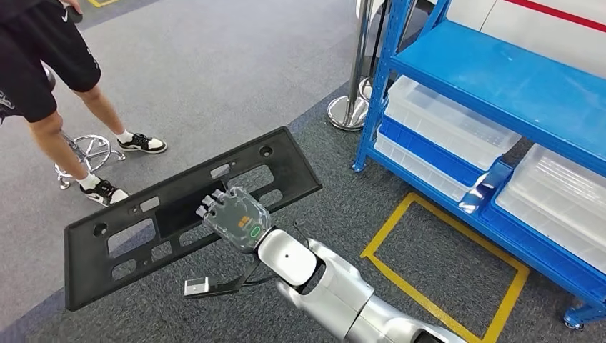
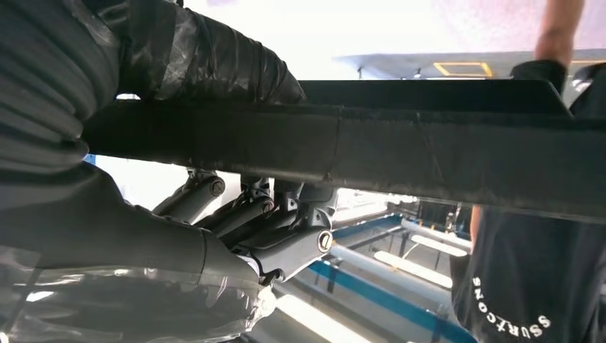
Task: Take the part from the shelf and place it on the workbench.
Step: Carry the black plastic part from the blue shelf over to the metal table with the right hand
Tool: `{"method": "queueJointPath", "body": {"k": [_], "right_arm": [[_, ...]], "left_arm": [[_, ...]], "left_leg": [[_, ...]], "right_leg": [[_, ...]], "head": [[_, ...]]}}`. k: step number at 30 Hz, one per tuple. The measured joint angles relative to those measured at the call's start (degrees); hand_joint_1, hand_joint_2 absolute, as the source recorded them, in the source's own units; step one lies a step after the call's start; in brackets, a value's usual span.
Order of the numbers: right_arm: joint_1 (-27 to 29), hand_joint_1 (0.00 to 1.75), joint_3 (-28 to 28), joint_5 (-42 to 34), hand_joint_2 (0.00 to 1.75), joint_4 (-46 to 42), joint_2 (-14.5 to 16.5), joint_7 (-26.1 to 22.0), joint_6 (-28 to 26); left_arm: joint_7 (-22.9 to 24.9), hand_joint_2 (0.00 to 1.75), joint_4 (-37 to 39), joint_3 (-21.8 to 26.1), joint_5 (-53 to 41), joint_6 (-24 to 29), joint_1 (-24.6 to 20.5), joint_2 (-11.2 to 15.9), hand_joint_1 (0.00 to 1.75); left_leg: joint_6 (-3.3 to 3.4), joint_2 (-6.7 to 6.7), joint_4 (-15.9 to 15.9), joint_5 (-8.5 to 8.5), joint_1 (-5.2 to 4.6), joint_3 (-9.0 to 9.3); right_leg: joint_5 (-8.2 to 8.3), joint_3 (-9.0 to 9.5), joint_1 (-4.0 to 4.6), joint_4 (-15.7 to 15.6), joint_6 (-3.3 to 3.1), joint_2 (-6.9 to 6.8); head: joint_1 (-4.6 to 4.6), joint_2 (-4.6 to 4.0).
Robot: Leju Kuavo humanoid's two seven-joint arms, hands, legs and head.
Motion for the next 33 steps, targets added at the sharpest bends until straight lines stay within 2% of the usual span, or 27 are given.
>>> {"method": "queueJointPath", "body": {"k": [1,2,3,4,5,6,7,8,9,11,13,15,16,18,20,21,22,23,24,25,26,28,29,30,31,32,33], "right_arm": [[-0.1,1.75,0.0,0.0,1.75,0.4,0.3,-0.1,-0.2],[-0.3,1.75,0.0,0.0,1.75,0.7,0.6,-0.2,-0.5],[-0.4,1.75,-0.1,0.0,1.75,1.0,0.8,-0.3,-0.7],[-0.5,1.75,-0.2,0.0,1.75,1.3,0.9,-0.4,-1.0],[-0.5,1.75,-0.2,0.0,1.75,1.7,0.9,-0.5,-1.2],[-0.4,1.75,-0.2,0.0,1.75,2.0,0.9,-0.7,-1.3],[-0.3,1.75,-0.3,0.0,1.75,2.2,1.0,-0.9,-1.3],[-0.3,1.75,-0.3,0.0,1.75,2.3,1.0,-1.0,-1.3],[-0.2,1.75,-0.3,0.0,1.75,2.4,1.1,-1.1,-1.3],[-0.3,1.75,-0.3,0.0,1.75,2.4,1.2,-1.1,-1.3],[-0.3,1.75,-0.3,0.0,1.75,2.4,1.3,-1.1,-1.2],[-0.3,1.75,-0.3,0.0,1.75,2.4,1.5,-1.1,-1.2],[-0.3,1.75,-0.3,0.0,1.75,2.4,1.6,-1.1,-1.2],[-0.5,1.75,-0.3,-0.1,1.75,2.4,1.7,-1.3,-1.4],[-0.5,1.75,-0.3,-0.6,1.75,2.6,1.4,-1.6,-1.7],[-0.4,1.75,-0.3,-0.9,1.75,2.8,1.2,-1.7,-1.8],[-0.4,1.75,-0.3,-1.3,1.75,3.0,1.0,-1.7,-2.1],[-0.3,1.75,-0.3,-1.7,1.75,3.3,0.8,-1.8,-2.5],[-0.4,1.75,-0.3,-2.1,1.75,3.6,0.7,-1.7,-2.9],[-0.5,1.75,-0.3,-2.5,1.75,3.9,0.6,-1.7,-3.4],[-0.7,1.75,-0.3,-2.8,1.75,4.1,0.6,-1.6,-3.8],[-0.9,1.75,-0.3,-3.2,1.75,4.6,0.5,-1.5,-4.3],[-1.0,1.75,-0.2,-3.3,1.75,4.8,0.4,-1.4,-4.5],[-1.1,1.75,-0.2,-3.3,1.75,5.0,0.5,-1.3,-4.6],[-1.2,1.75,-0.2,-3.4,1.75,5.1,0.5,-1.3,-4.6],[-1.4,1.75,-0.2,-3.6,1.75,5.3,0.6,-1.2,-4.7],[-1.5,1.75,-0.1,-3.8,1.75,5.4,0.7,-1.1,-4.8]], "left_arm": [[0.0,1.75,0.0,0.0,0.0,0.0,0.1,0.0,0.0],[0.1,1.75,0.0,0.0,0.1,0.0,0.0,0.0,0.0],[0.2,1.75,0.0,0.0,0.2,0.0,-0.1,0.1,0.0],[0.3,1.75,0.0,0.0,0.3,0.0,-0.2,0.1,0.0],[0.4,1.75,0.0,0.0,0.4,0.1,-0.2,0.1,0.0],[0.4,1.75,0.0,0.0,0.5,0.1,-0.2,0.1,0.0],[0.5,1.75,0.0,0.0,0.7,0.1,-0.2,0.2,0.0],[0.5,1.75,0.0,0.0,0.8,0.1,-0.1,0.2,0.0],[0.5,1.75,0.0,0.0,0.8,0.1,0.0,0.3,0.0],[0.5,1.75,0.0,0.0,0.9,0.1,0.1,0.4,0.0],[0.5,1.75,0.0,0.0,1.0,0.2,0.1,0.4,0.0],[0.5,1.75,0.0,0.0,1.2,0.1,0.2,0.5,0.0],[0.5,1.75,0.0,0.0,1.3,0.1,0.3,0.4,0.0],[0.6,1.75,0.0,0.0,1.6,0.2,0.3,0.3,0.0],[0.8,1.75,0.0,0.1,1.9,0.2,0.1,0.1,0.0],[0.9,1.75,0.0,0.1,2.0,0.3,0.1,0.0,0.0],[1.0,1.75,0.0,0.2,2.1,0.3,0.1,0.0,0.0],[1.0,1.75,0.0,0.3,2.3,0.5,0.1,-0.1,0.0],[1.1,1.75,0.0,0.4,2.4,0.6,0.2,-0.3,0.0],[1.1,1.75,0.1,0.4,2.6,0.8,0.2,-0.4,0.0],[1.2,1.75,0.1,0.5,2.7,0.9,0.2,-0.6,0.0],[1.2,1.75,0.1,0.5,2.8,1.2,0.1,-0.8,0.0],[1.2,1.75,0.1,0.5,2.9,1.3,0.1,-0.9,0.0],[1.2,1.75,0.1,0.6,2.9,1.4,0.1,-0.8,0.0],[1.1,1.75,0.1,0.6,2.9,1.4,0.1,-0.8,0.0],[1.1,1.75,0.1,0.7,3.0,1.4,0.2,-0.8,0.0],[1.0,1.75,0.1,0.8,3.0,1.3,0.2,-0.7,0.0]], "left_leg": [[-0.37,1.19,0.6,-0.34,-0.09,-0.32],[-0.68,2.96,2.2,-1.24,-0.23,-1.13],[-0.98,5.06,5.0,-2.65,-0.31,-2.46],[-1.32,6.52,8.5,-4.31,-0.33,-4.31],[-1.59,7.12,12.1,-5.77,-0.24,-6.32],[-1.78,7.36,14.8,-6.49,-0.16,-7.8],[-1.88,7.55,15.4,-6.17,-0.1,-8.28],[-1.88,7.84,13.6,-4.8,-0.07,-7.46],[-1.79,8.46,10.0,-2.82,-0.09,-5.56],[-1.08,10.8,2.2,0.2,-0.47,-1.45],[0.03,11.81,-0.5,0.71,-0.95,-0.07],[0.93,10.63,-0.6,0.74,-1.1,-0.09],[1.31,10.03,-1.0,0.88,-0.96,0.11],[2.0,8.81,-1.8,1.24,-0.68,0.67],[2.54,7.5,-2.0,1.37,-0.67,0.87],[2.75,6.72,-2.0,1.36,-0.77,0.86],[2.88,5.83,-1.9,1.33,-0.88,0.87],[2.94,4.9,-1.7,1.25,-0.97,0.87],[2.95,3.96,-1.5,1.15,-1.04,0.88],[2.91,3.05,-1.2,1.0,-1.08,0.88],[2.8,2.23,-0.9,0.81,-1.09,0.8],[2.36,0.77,-0.5,0.57,-0.88,0.47],[2.0,0.11,-0.5,0.54,-0.65,0.27],[1.6,-0.64,-0.5,0.59,-0.42,0.12],[1.24,-0.75,-0.5,0.59,-0.29,0.02],[0.92,0.26,0.0,0.33,-0.39,-0.2],[0.6,1.92,1.3,-0.39,-0.52,-0.82]], "right_leg": [[0.1,0.22,-0.1,-0.3,-0.34,-0.67],[0.18,0.47,-0.23,-0.6,-0.63,-1.47],[0.15,0.66,-0.23,-0.8,-0.87,-2.31],[0.05,0.8,-0.19,-0.8,-1.04,-3.19],[-0.09,0.87,-0.13,-0.8,-1.13,-4.18],[-0.22,0.91,-0.1,-0.8,-1.16,-5.11],[-0.37,0.97,-0.08,-0.8,-1.12,-6.03],[-0.53,1.1,-0.06,-0.8,-1.03,-6.9],[-0.73,1.33,-0.05,-0.8,-0.91,-7.67],[-1.15,1.86,0.16,-0.9,-0.52,-8.98],[-1.43,2.21,0.43,-1.0,0.03,-9.88],[-1.54,2.62,0.53,-1.4,0.67,-10.75],[-1.74,2.88,0.48,-1.4,1.03,-10.5],[-3.21,2.32,0.29,0.4,1.52,-7.71],[-6.3,-1.01,0.18,6.9,1.54,-4.45],[-7.56,-3.15,0.23,10.6,1.49,-3.86],[-7.93,-4.9,0.28,13.2,1.44,-3.57],[-7.05,-5.66,0.31,13.7,1.35,-3.42],[-5.17,-5.39,0.32,12.1,1.18,-3.19],[-2.59,-4.17,0.32,8.5,0.91,-2.42],[-0.69,-2.76,0.24,4.9,0.57,-0.91],[1.08,-0.78,0.21,-0.1,0.27,1.57],[0.83,-0.51,0.29,-0.7,0.21,1.93],[0.88,-0.27,0.44,-1.0,0.21,1.36],[0.96,0.06,0.37,-1.3,0.08,0.55],[1.05,0.51,0.23,-1.8,-0.09,-0.21],[1.14,1.02,0.09,-2.3,-0.33,-1.1]], "head": [[-0.07,0.0],[-0.14,0.01],[-0.21,0.01],[-0.26,0.01],[-0.26,0.0],[-0.26,0.0],[-0.26,0.0],[-0.26,0.0],[-0.26,0.0],[-0.24,0.0],[-0.22,0.0],[-0.22,0.0],[-0.21,-0.01],[-0.19,0.0],[-0.17,0.01],[-0.17,0.0],[-0.17,0.01],[-0.18,0.01],[-0.18,0.01],[-0.18,0.01],[-0.2,0.0],[-0.19,-0.01],[-0.16,-0.01],[-0.13,-0.01],[-0.14,0.0],[-0.16,0.0],[-0.22,0.0]]}}
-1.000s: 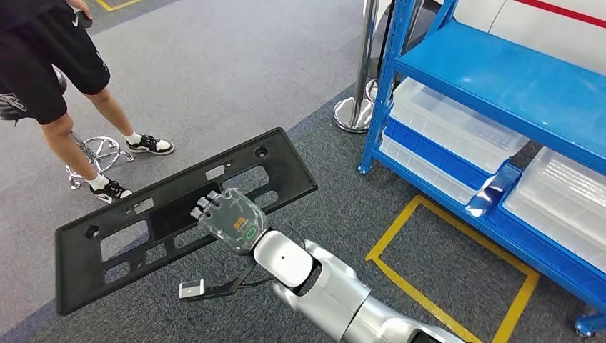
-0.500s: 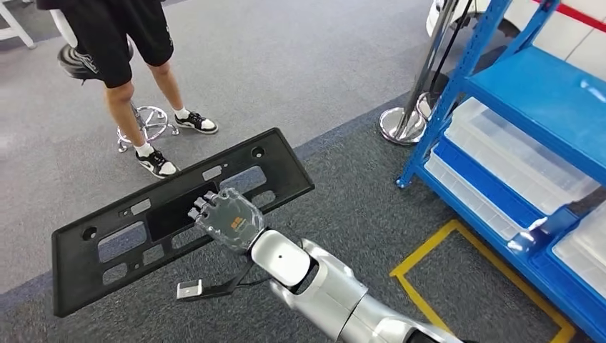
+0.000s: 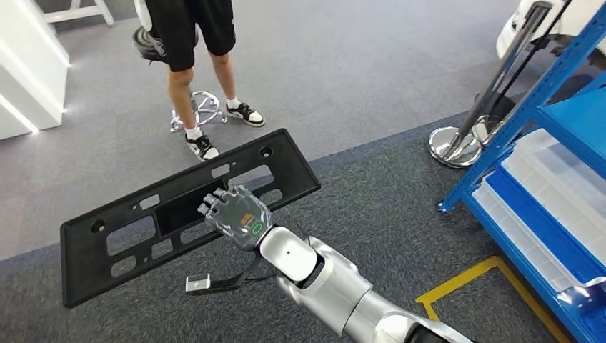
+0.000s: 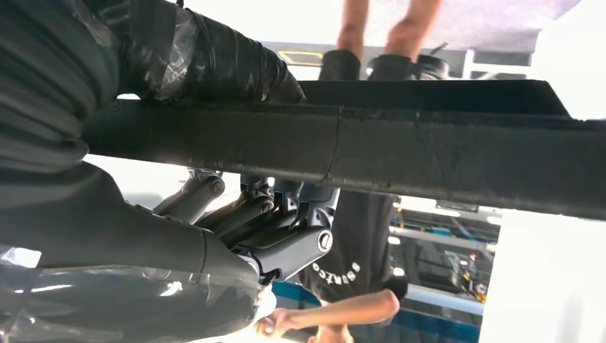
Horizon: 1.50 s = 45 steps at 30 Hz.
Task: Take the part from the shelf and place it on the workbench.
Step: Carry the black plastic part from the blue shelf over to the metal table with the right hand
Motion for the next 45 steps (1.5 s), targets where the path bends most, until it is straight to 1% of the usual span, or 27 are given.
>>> {"method": "queueJointPath", "body": {"k": [2,4,5,6,8,10,11,13,15,17,19,20,21,23,24,26,27,29,31,33,35,36,37,39,41,44,45], "right_arm": [[-0.3,1.75,0.0,-0.4,1.75,0.3,0.1,0.0,-0.3],[-0.5,1.75,0.1,-0.8,1.75,0.8,0.1,0.0,-0.6],[-0.5,1.75,0.2,-1.0,1.75,1.0,0.1,0.0,-0.7],[-0.6,1.75,0.3,-1.2,1.75,1.3,0.1,0.0,-0.8],[-0.9,1.75,0.6,-1.6,1.75,1.7,0.1,0.0,-1.2],[-1.4,1.75,0.9,-2.1,1.75,2.1,0.1,0.0,-1.8],[-1.6,1.75,1.0,-2.3,1.75,2.3,0.0,0.0,-2.1],[-1.8,1.75,1.2,-2.5,1.75,2.6,0.0,0.0,-2.4],[-2.0,1.75,1.5,-2.8,1.75,2.8,0.0,0.0,-2.8],[-2.1,1.75,1.6,-3.3,1.75,3.1,-0.2,0.0,-3.3],[-2.1,1.75,1.8,-3.8,1.75,3.4,-0.7,-0.1,-3.8],[-2.1,1.75,2.0,-4.1,1.75,3.6,-0.9,0.0,-3.9],[-2.1,1.75,2.1,-4.3,1.75,3.8,-1.1,0.0,-4.0],[-2.1,1.75,2.3,-4.6,1.75,4.1,-1.2,0.0,-4.1],[-2.2,1.75,2.4,-4.7,1.75,4.2,-1.3,0.0,-4.3],[-2.4,1.75,2.6,-4.9,1.75,4.4,-1.4,0.0,-4.7],[-2.5,1.75,2.7,-5.1,1.75,4.5,-1.5,0.0,-4.8],[-2.6,1.75,2.8,-5.3,1.75,4.7,-1.5,0.0,-4.9],[-2.8,1.75,3.0,-5.4,1.75,4.8,-1.4,0.0,-4.9],[-3.0,1.75,3.1,-5.5,1.75,5.0,-1.4,0.0,-4.9],[-3.1,1.75,3.2,-5.9,1.75,5.4,-1.6,0.0,-4.9],[-3.1,1.75,3.4,-6.2,1.75,5.5,-1.7,0.0,-4.9],[-3.1,1.75,3.6,-6.4,1.75,5.7,-1.7,0.0,-4.9],[-3.2,1.75,3.9,-7.0,1.75,5.8,-1.7,0.1,-4.9],[-3.5,1.75,4.0,-7.5,1.75,5.8,-1.8,0.2,-4.9],[-4.0,1.75,4.4,-7.9,1.75,5.8,-1.9,0.2,-4.9],[-4.1,1.75,4.5,-8.0,1.75,5.8,-1.9,0.2,-4.9]], "left_arm": [[-0.2,1.75,0.0,0.1,0.0,-0.2,-0.1,0.3,0.0],[-0.4,1.75,0.0,0.2,0.1,-0.4,-0.1,0.5,0.0],[-0.4,1.75,0.0,0.3,0.1,-0.4,0.0,0.7,0.0],[-0.5,1.75,0.0,0.3,0.2,-0.5,0.0,0.8,0.0],[-0.5,1.75,0.0,0.5,0.2,-0.5,0.1,1.0,0.0],[-0.6,1.75,0.0,0.6,0.3,-0.5,0.1,1.1,0.0],[-0.6,1.75,0.0,0.6,0.4,-0.5,0.1,1.1,0.0],[-0.6,1.75,0.0,0.6,0.5,-0.7,0.2,1.2,0.0],[-0.6,1.75,0.0,0.6,0.6,-0.8,0.3,1.1,0.0],[-0.6,1.75,0.1,0.6,0.7,-0.9,0.2,1.1,0.0],[-0.6,1.75,0.1,0.6,0.8,-1.0,0.1,1.1,0.0],[-0.6,1.75,0.2,0.6,0.8,-1.0,0.1,1.1,0.0],[-0.6,1.75,0.3,0.6,0.8,-1.0,0.2,1.1,0.0],[-0.6,1.75,0.5,0.7,0.8,-1.1,0.2,1.0,0.0],[-0.6,1.75,0.6,0.7,0.8,-1.1,0.2,0.9,0.0],[-0.6,1.75,0.6,0.7,0.8,-1.1,0.1,0.8,0.0],[-0.6,1.75,0.7,0.7,0.8,-1.0,0.1,0.7,0.0],[-0.6,1.75,0.7,0.7,0.8,-1.0,0.3,0.8,0.0],[-0.5,1.75,0.7,0.7,0.8,-1.0,0.4,0.8,0.0],[-0.5,1.75,0.7,0.7,0.8,-0.9,0.2,1.0,0.0],[-0.5,1.75,0.7,0.7,0.8,-0.9,0.1,1.2,0.0],[-0.5,1.75,0.7,0.7,0.8,-0.8,0.2,1.2,0.0],[-0.5,1.75,0.7,0.7,0.8,-0.8,0.2,1.3,0.0],[-0.5,1.75,0.7,0.7,0.8,-0.6,0.3,1.4,0.0],[-0.5,1.75,0.7,0.7,0.8,-0.4,0.3,1.4,0.0],[-0.5,1.75,0.7,0.7,0.8,-0.4,0.3,1.4,0.0],[-0.5,1.75,0.7,0.7,0.8,-0.4,0.4,1.4,0.0]], "left_leg": [[-0.63,3.89,5.7,-2.78,-0.06,-2.85],[-1.28,5.18,12.1,-5.01,0.42,-6.48],[-1.58,5.43,13.1,-4.78,0.7,-7.23],[-1.85,5.66,12.3,-3.72,0.97,-7.01],[-2.33,7.84,5.2,-0.03,1.27,-3.5],[-1.81,10.07,-0.6,1.86,1.03,-0.62],[-1.25,10.41,-1.4,1.75,0.78,-0.31],[0.02,8.98,-1.4,1.66,0.53,-0.34],[0.91,7.66,-1.6,1.68,0.53,-0.17],[1.69,6.32,-1.7,1.68,0.48,-0.03],[2.15,4.66,-1.7,1.62,0.17,0.03],[2.25,3.7,-1.7,1.58,-0.01,0.1],[2.3,2.72,-1.7,1.55,-0.19,0.22],[2.31,0.91,-1.7,1.48,-0.4,0.53],[2.25,0.16,-1.6,1.42,-0.5,0.55],[1.89,-1.25,-1.5,1.39,-0.28,0.29],[1.54,-1.95,-1.5,1.4,-0.07,0.12],[0.85,-2.48,-1.5,1.41,0.2,-0.1],[0.32,0.62,0.7,0.12,-0.12,-1.05],[-0.23,4.41,6.4,-2.94,-0.18,-3.83],[-0.81,5.45,12.3,-5.08,0.14,-6.96],[-1.04,5.69,12.8,-4.77,0.28,-7.32],[-1.22,6.02,11.4,-3.56,0.42,-6.61],[-1.24,7.68,4.2,-0.31,0.4,-2.67],[-0.42,8.85,-0.7,1.09,0.08,0.0],[1.08,7.61,-1.5,1.01,-0.21,0.32],[1.43,7.05,-1.7,1.05,-0.16,0.47]], "right_leg": [[-0.12,0.75,-0.03,-0.6,-0.39,-1.85],[-0.51,1.07,0.02,-0.5,-0.43,-3.87],[-0.73,1.22,0.0,-0.5,-0.29,-4.84],[-0.96,1.39,-0.04,-0.5,-0.11,-5.71],[-1.64,1.84,-0.1,-0.2,0.49,-7.3],[-2.39,2.11,0.17,0.2,1.27,-8.47],[-2.63,2.23,0.38,0.2,1.63,-8.95],[-2.98,2.61,0.4,0.1,2.32,-9.84],[-4.34,2.27,0.0,1.7,2.84,-7.9],[-7.52,-0.65,-0.12,7.8,2.82,-4.18],[-10.1,-5.06,0.11,15.3,2.49,-2.62],[-9.88,-6.47,0.24,17.0,2.23,-2.4],[-8.5,-6.87,0.38,16.5,1.87,-2.21],[-3.51,-4.9,0.72,10.1,0.95,-0.83],[-1.52,-3.53,0.74,6.4,0.48,0.84],[0.29,-1.88,0.83,1.8,0.19,3.18],[0.15,-1.66,0.93,1.2,0.13,3.39],[0.27,-1.13,0.98,0.6,-0.06,1.92],[0.46,-0.31,0.66,-0.3,-0.43,0.34],[0.35,0.26,0.72,-0.7,-0.67,-1.37],[0.01,0.49,0.81,-0.7,-0.7,-3.45],[-0.19,0.55,0.8,-0.6,-0.62,-4.46],[-0.42,0.61,0.77,-0.5,-0.5,-5.44],[-0.99,0.75,0.75,0.0,-0.06,-6.98],[-1.55,0.87,0.91,0.4,0.57,-8.07],[-2.02,1.24,1.0,0.3,1.52,-9.28],[-2.46,1.29,0.89,0.7,1.85,-8.82]], "head": [[-0.09,-0.01],[-0.12,0.0],[-0.13,0.0],[-0.13,0.0],[-0.12,0.0],[-0.09,0.0],[-0.04,0.0],[0.05,0.0],[0.06,0.0],[0.06,0.0],[0.07,0.0],[0.07,0.0],[0.08,0.0],[0.07,0.0],[0.04,0.0],[0.03,0.0],[0.05,-0.01],[0.08,0.0],[0.01,0.0],[-0.05,0.0],[-0.06,0.0],[-0.05,0.01],[-0.06,0.0],[-0.06,0.0],[-0.04,0.0],[-0.04,-0.01],[-0.01,0.0]]}}
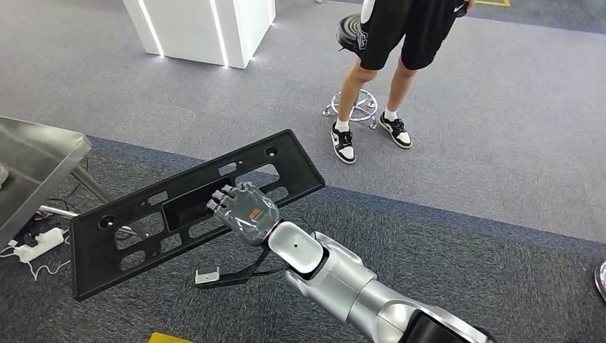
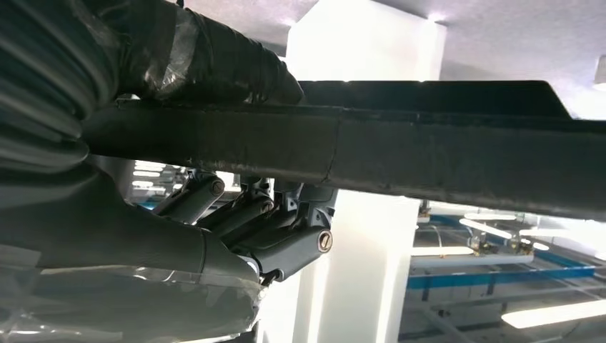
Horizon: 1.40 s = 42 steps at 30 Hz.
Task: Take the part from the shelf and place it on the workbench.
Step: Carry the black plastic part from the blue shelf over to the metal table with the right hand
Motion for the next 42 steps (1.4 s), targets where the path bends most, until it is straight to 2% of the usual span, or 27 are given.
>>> {"method": "queueJointPath", "body": {"k": [2,3,5,6,7,8,10,12,14,15,17,19,21,22,23,25,27,29,31,33,35,36,37,38,39,41,42], "right_arm": [[-0.7,1.75,0.3,-0.1,1.75,-0.1,0.0,0.0,0.2],[-1.2,1.75,0.5,-0.1,1.75,-0.1,-0.1,0.1,0.5],[-2.1,1.75,0.8,-0.2,1.75,-0.4,-0.5,0.5,1.9],[-2.7,1.75,0.9,-0.3,1.75,-0.7,-0.7,0.8,3.0],[-3.4,1.75,1.2,-0.4,1.75,-1.2,-1.0,1.0,4.2],[-4.2,1.75,1.4,-0.4,1.75,-1.8,-1.1,1.1,5.4],[-6.2,1.75,1.8,-0.6,1.75,-3.1,-1.3,1.3,7.0],[-7.8,1.75,2.1,-0.6,1.75,-4.4,-1.5,1.4,7.9],[-8.8,1.75,2.6,-0.6,1.75,-5.5,-1.6,1.7,8.5],[-9.1,1.75,2.8,-0.6,1.75,-6.0,-1.7,1.9,8.6],[-9.9,1.75,3.3,-0.9,1.75,-7.2,-1.7,2.2,8.9],[-10.7,1.75,3.6,-1.5,1.75,-8.6,-2.0,2.3,9.3],[-11.1,1.75,3.9,-1.9,1.75,-9.8,-2.4,2.4,10.0],[-11.2,1.75,4.2,-2.0,1.75,-10.3,-2.6,2.5,10.3],[-11.3,1.75,4.5,-2.0,1.75,-10.8,-2.8,2.5,10.5],[-11.7,1.75,5.1,-2.1,1.75,-11.7,-3.0,2.7,11.0],[-12.3,1.75,5.6,-2.2,1.75,-12.0,-3.1,2.9,11.4],[-12.6,1.75,6.0,-2.4,1.75,-12.1,-3.2,3.1,11.6],[-12.6,1.75,6.4,-2.5,1.75,-12.1,-3.2,3.1,11.6],[-12.7,1.75,6.6,-2.6,1.75,-12.2,-3.3,3.2,11.6],[-12.6,1.75,6.8,-2.6,1.75,-12.2,-3.6,3.2,11.6],[-12.6,1.75,7.0,-2.6,1.75,-12.2,-3.7,3.2,11.6],[-12.6,1.75,7.2,-2.6,1.75,-12.1,-3.9,3.2,11.6],[-12.6,1.75,7.3,-2.7,1.75,-12.1,-4.0,3.2,11.6],[-12.6,1.75,7.4,-2.7,1.75,-12.1,-4.0,3.2,11.5],[-12.5,1.75,7.6,-2.9,1.75,-12.1,-4.1,3.2,11.4],[-12.4,1.75,7.6,-3.0,1.75,-12.0,-4.1,3.2,11.3]], "left_arm": [[0.1,1.75,0.0,0.0,0.0,0.0,0.0,0.0,0.0],[0.1,1.75,0.0,0.0,0.0,-0.1,0.0,-0.1,0.0],[0.2,1.75,0.0,0.0,0.0,-0.2,-0.1,-0.1,0.0],[0.2,1.75,0.0,0.0,0.0,-0.2,-0.1,-0.1,0.0],[0.2,1.75,0.1,0.0,-0.1,-0.2,-0.1,-0.1,0.0],[0.2,1.75,0.1,0.0,-0.1,-0.3,-0.1,-0.1,0.0],[0.2,1.75,0.2,0.0,-0.1,-0.3,-0.1,-0.2,0.0],[0.1,1.75,0.3,0.0,-0.1,-0.3,-0.2,-0.3,0.0],[0.0,1.75,0.3,0.0,0.0,-0.2,-0.1,-0.3,0.0],[0.0,1.75,0.3,0.0,0.0,-0.2,0.0,-0.2,0.0],[-0.1,1.75,0.3,0.0,0.1,0.0,0.0,-0.2,0.0],[-0.2,1.75,0.3,0.0,0.2,0.4,-0.1,-0.1,0.0],[-0.4,1.75,0.3,0.0,0.3,0.7,-0.1,0.0,0.0],[-0.5,1.75,0.3,0.0,0.3,0.9,-0.1,0.1,0.0],[-0.6,1.75,0.3,0.0,0.4,1.0,0.0,0.1,0.0],[-0.6,1.75,0.3,0.0,0.4,1.2,0.1,0.2,0.0],[-0.6,1.75,0.4,0.0,0.4,0.9,0.0,0.2,0.0],[-0.6,1.75,0.4,0.0,0.3,0.7,0.0,0.3,0.0],[-0.6,1.75,0.4,0.0,0.2,0.5,0.1,0.2,0.0],[-0.5,1.75,0.4,0.0,0.2,0.5,0.0,0.2,0.0],[-0.5,1.75,0.4,0.0,0.2,0.5,-0.2,0.2,0.0],[-0.5,1.75,0.4,0.0,0.2,0.5,-0.2,0.2,0.0],[-0.5,1.75,0.4,0.0,0.2,0.5,-0.1,0.2,0.0],[-0.5,1.75,0.4,0.0,0.2,0.5,-0.1,0.1,0.0],[-0.5,1.75,0.5,0.0,0.2,0.4,-0.1,0.1,0.0],[-0.4,1.75,0.6,0.0,0.2,0.4,0.0,-0.2,0.0],[-0.3,1.75,0.7,0.0,0.2,0.4,0.0,-0.4,0.0]], "left_leg": [[0.64,-1.03,-0.3,0.15,0.24,0.32],[0.87,-1.56,-0.3,0.15,0.24,0.35],[1.14,-2.94,-0.3,0.15,0.12,0.36],[1.19,-3.81,-0.3,0.15,0.04,0.4],[1.19,-4.73,-0.2,0.15,-0.01,0.45],[1.19,-5.62,-0.2,0.15,-0.04,0.53],[1.08,-7.12,-0.1,0.15,-0.01,0.54],[0.7,-8.41,0.0,0.22,0.15,0.25],[0.03,-9.98,-0.1,0.34,0.36,-0.15],[-0.22,-9.98,0.2,0.15,0.36,-0.35],[-0.63,-6.93,3.3,-1.83,0.15,-1.93],[-1.02,-2.74,10.5,-5.47,0.16,-5.43],[-1.56,-1.36,15.9,-7.07,0.47,-8.21],[-1.82,-1.06,15.5,-6.27,0.69,-8.03],[-2.07,-0.62,12.9,-4.57,0.93,-6.65],[-2.46,1.35,5.2,-1.44,1.07,-2.62],[-1.81,2.31,1.5,-0.66,0.88,-0.77],[-0.61,1.14,1.6,-0.82,0.71,-0.84],[0.19,0.0,1.5,-0.85,0.68,-0.73],[0.74,-1.06,1.4,-0.81,0.68,-0.6],[1.05,-2.46,1.4,-0.79,0.4,-0.59],[1.18,-3.3,1.4,-0.78,0.16,-0.56],[1.27,-4.2,1.4,-0.76,-0.1,-0.53],[1.36,-5.14,1.4,-0.72,-0.36,-0.5],[1.46,-6.07,1.4,-0.65,-0.56,-0.49],[1.6,-7.64,1.3,-0.47,-0.48,-0.6],[1.45,-8.37,1.2,-0.39,-0.07,-0.72]], "right_leg": [[-2.38,-1.55,-0.28,3.8,0.46,2.77],[-4.15,-3.29,-0.38,7.4,0.53,4.52],[-6.69,-7.38,-0.37,14.8,0.47,6.09],[-6.47,-8.54,-0.34,16.3,0.33,6.36],[-5.03,-8.61,-0.3,15.5,0.1,6.6],[-2.66,-7.56,-0.23,12.4,-0.23,7.2],[1.62,-4.34,-0.27,4.3,-0.92,10.28],[2.9,-2.53,-0.4,0.0,-1.08,12.38],[2.79,-2.03,-0.42,-0.6,-0.94,11.32],[2.83,-1.78,-0.49,-0.9,-1.0,10.48],[2.97,-1.35,-0.71,-1.5,-1.31,8.67],[2.84,-1.14,-0.68,-1.7,-1.52,6.72],[2.52,-0.97,-0.68,-1.6,-1.41,4.54],[2.31,-0.85,-0.75,-1.6,-1.26,3.52],[2.07,-0.71,-0.86,-1.4,-1.04,2.59],[1.37,-0.55,-0.94,-0.8,-0.33,1.11],[0.76,-0.51,-0.67,-0.3,0.38,0.11],[0.47,-0.23,-0.53,-0.2,0.79,-0.77],[-0.52,-0.25,-0.92,0.7,1.23,0.48],[-3.41,-2.48,-1.19,5.6,1.43,3.93],[-6.62,-6.91,-0.91,13.7,1.08,5.87],[-7.15,-8.87,-0.61,16.8,0.73,6.12],[-6.4,-9.88,-0.25,17.6,0.15,6.28],[-4.55,-9.81,0.2,16.1,-0.64,6.62],[-1.89,-8.57,0.8,12.3,-1.66,7.51],[2.12,-5.39,1.67,4.2,-3.91,10.97],[3.08,-4.25,2.0,1.5,-4.71,12.33]], "head": [[0.01,0.0],[0.03,0.0],[0.03,-0.01],[0.03,-0.01],[0.03,-0.01],[0.03,-0.01],[0.02,0.0],[0.03,0.01],[0.05,0.01],[0.03,0.01],[-0.06,-0.01],[-0.14,-0.01],[-0.13,-0.01],[-0.13,-0.01],[-0.13,-0.01],[-0.18,0.0],[-0.17,0.0],[-0.11,0.0],[-0.12,0.0],[-0.11,-0.01],[-0.1,-0.01],[-0.1,0.0],[-0.1,0.0],[-0.11,0.0],[-0.12,0.0],[-0.25,-0.01],[-0.28,0.0]]}}
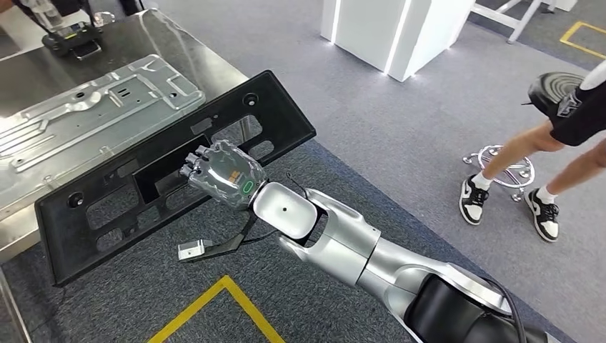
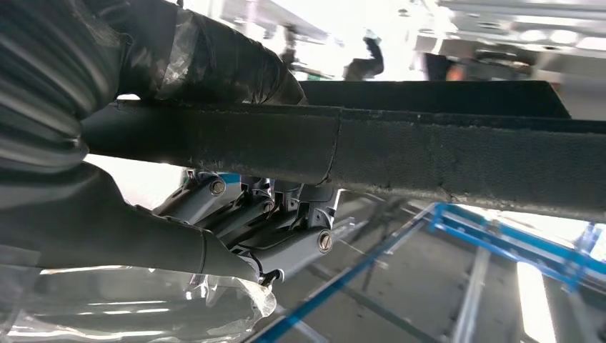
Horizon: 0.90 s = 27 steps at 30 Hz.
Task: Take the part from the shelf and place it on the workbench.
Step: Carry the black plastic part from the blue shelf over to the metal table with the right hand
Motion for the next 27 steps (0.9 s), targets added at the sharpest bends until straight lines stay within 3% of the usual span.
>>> {"method": "queueJointPath", "body": {"k": [1,2,3,4,6,7,8,10,11,14,16,18,19,21,22,23,25,26,27], "right_arm": [[0.1,1.75,0.1,-0.1,1.75,0.1,0.0,0.0,-0.1],[0.1,1.75,0.1,-0.2,1.75,0.2,-0.1,0.0,-0.1],[0.1,1.75,0.2,-0.3,1.75,0.3,-0.1,0.0,-0.2],[0.1,1.75,0.2,-0.3,1.75,0.4,-0.1,0.0,-0.2],[0.0,1.75,0.3,-0.3,1.75,0.5,0.0,0.0,-0.5],[0.0,1.75,0.3,-0.4,1.75,0.7,0.0,0.0,-0.7],[0.0,1.75,0.4,-0.4,1.75,0.9,0.0,0.0,-0.9],[0.4,1.75,0.5,-0.5,1.75,1.4,-0.2,0.0,-1.0],[0.6,1.75,0.6,-0.5,1.75,1.7,-0.2,0.0,-1.0],[0.8,1.75,0.7,-0.6,1.75,2.2,-0.3,0.0,-1.2],[0.8,1.75,0.7,-0.6,1.75,2.4,-0.3,0.0,-1.3],[0.8,1.75,0.7,-0.6,1.75,2.6,-0.3,0.0,-1.4],[0.8,1.75,0.7,-0.6,1.75,2.6,-0.3,0.0,-1.5],[0.7,1.75,0.7,-0.6,1.75,2.6,-0.3,0.1,-1.8],[0.7,1.75,0.7,-0.6,1.75,2.7,-0.4,0.1,-2.0],[0.9,1.75,0.7,-0.5,1.75,2.7,-0.6,0.4,-2.4],[1.2,1.75,0.7,0.3,1.75,2.9,-1.0,1.2,-3.0],[1.5,1.75,0.7,0.9,1.75,2.9,-1.2,1.7,-3.4],[1.6,1.75,0.7,1.5,1.75,2.9,-1.3,2.1,-3.8]], "left_arm": [[0.0,1.75,0.1,0.0,0.0,0.0,0.0,-0.2,0.0],[0.0,1.75,0.2,0.0,0.0,0.1,0.0,-0.3,0.0],[0.1,1.75,0.2,0.0,0.0,0.1,0.0,-0.3,0.0],[0.0,1.75,0.2,0.0,0.0,0.1,0.0,-0.2,0.0],[-0.3,1.75,0.2,0.0,0.1,-0.1,0.0,-0.1,0.0],[-0.4,1.75,0.2,0.0,0.1,-0.1,-0.1,0.0,0.0],[-0.4,1.75,0.2,0.0,0.2,-0.2,-0.2,0.2,0.0],[-0.5,1.75,0.2,0.0,0.2,-0.2,-0.2,0.5,0.0],[-0.5,1.75,0.2,0.0,0.2,-0.2,-0.2,0.7,0.0],[-0.5,1.75,0.2,0.0,0.3,-0.3,0.0,0.9,0.0],[-0.5,1.75,0.2,0.0,0.3,-0.3,-0.1,1.0,0.0],[-0.5,1.75,0.2,0.0,0.3,-0.4,-0.1,0.9,0.0],[-0.5,1.75,0.2,0.0,0.3,-0.4,-0.1,0.9,0.0],[-0.5,1.75,0.2,0.0,0.3,-0.4,-0.1,0.9,0.0],[-0.5,1.75,0.2,0.0,0.3,-0.4,-0.1,0.8,0.0],[-0.4,1.75,0.2,0.0,0.3,-0.4,-0.2,0.8,0.0],[-0.4,1.75,0.2,0.0,0.3,-0.4,-0.2,0.8,0.0],[-0.4,1.75,0.2,0.0,0.4,-0.4,-0.2,0.8,0.0],[-0.4,1.75,0.2,0.0,0.4,-0.3,-0.1,0.8,0.0]], "left_leg": [[-0.32,-0.74,-0.2,0.08,0.5,-0.09],[-0.76,-1.61,-0.5,0.21,0.85,-0.1],[-1.15,-2.43,-1.0,0.37,1.0,0.06],[-1.39,-2.11,-1.1,0.37,0.7,0.23],[-1.84,1.48,0.9,-1.16,0.03,-0.46],[-2.2,4.0,3.6,-2.66,0.04,-1.68],[-2.68,5.67,6.7,-4.21,0.3,-3.31],[-3.72,6.94,11.0,-5.38,0.98,-5.74],[-4.31,7.28,10.4,-4.48,1.31,-5.56],[-5.56,9.55,1.8,-0.07,1.67,-1.18],[-4.37,10.22,0.4,0.13,1.31,-0.52],[-2.72,9.24,0.7,-0.02,1.17,-0.8],[-2.25,8.69,0.7,-0.02,1.21,-0.83],[-1.56,7.69,0.6,0.14,1.32,-0.86],[-1.36,7.2,0.6,0.2,1.34,-0.91],[-1.19,6.75,0.6,0.26,1.27,-0.99],[-0.91,5.69,0.6,0.34,0.97,-1.08],[-0.8,5.2,0.6,0.37,0.74,-1.1],[-0.73,4.72,0.6,0.4,0.47,-1.08]], "right_leg": [[0.15,0.54,0.19,-1.2,-0.48,0.6],[0.35,0.92,0.42,-1.7,-0.66,0.16],[0.62,1.54,0.29,-2.8,-0.71,-0.78],[0.98,2.39,0.08,-4.1,-0.55,-1.79],[1.74,4.21,-0.66,-6.6,-0.08,-3.92],[1.78,4.74,-0.82,-7.1,0.31,-4.98],[1.6,4.96,-0.99,-7.1,0.61,-5.99],[0.87,4.87,-1.4,-6.4,1.5,-8.08],[0.39,4.7,-1.72,-5.8,1.97,-9.04],[-1.55,3.95,-2.59,-2.9,3.63,-11.36],[-2.5,3.68,-2.49,-1.7,4.54,-12.22],[-2.9,3.89,-2.39,-1.5,5.09,-13.07],[-3.23,4.03,-2.52,-1.3,5.36,-12.95],[-5.11,3.31,-2.88,0.9,5.78,-10.5],[-6.82,2.12,-3.0,3.6,5.91,-8.68],[-8.71,0.29,-2.97,7.3,5.91,-7.29],[-10.83,-3.17,-2.71,13.7,5.63,-6.24],[-10.23,-3.78,-2.48,14.3,5.21,-6.07],[-8.53,-3.17,-2.19,12.4,4.56,-5.93]], "head": [[-0.01,0.0],[0.01,0.0],[0.15,0.0],[0.19,-0.01],[0.12,-0.01],[0.06,-0.01],[0.02,0.0],[0.03,0.0],[0.03,0.0],[-0.02,-0.01],[-0.03,-0.01],[0.0,-0.01],[0.01,-0.01],[0.01,-0.01],[0.02,-0.01],[0.02,-0.01],[0.02,0.0],[0.02,0.0],[0.02,0.0]]}}
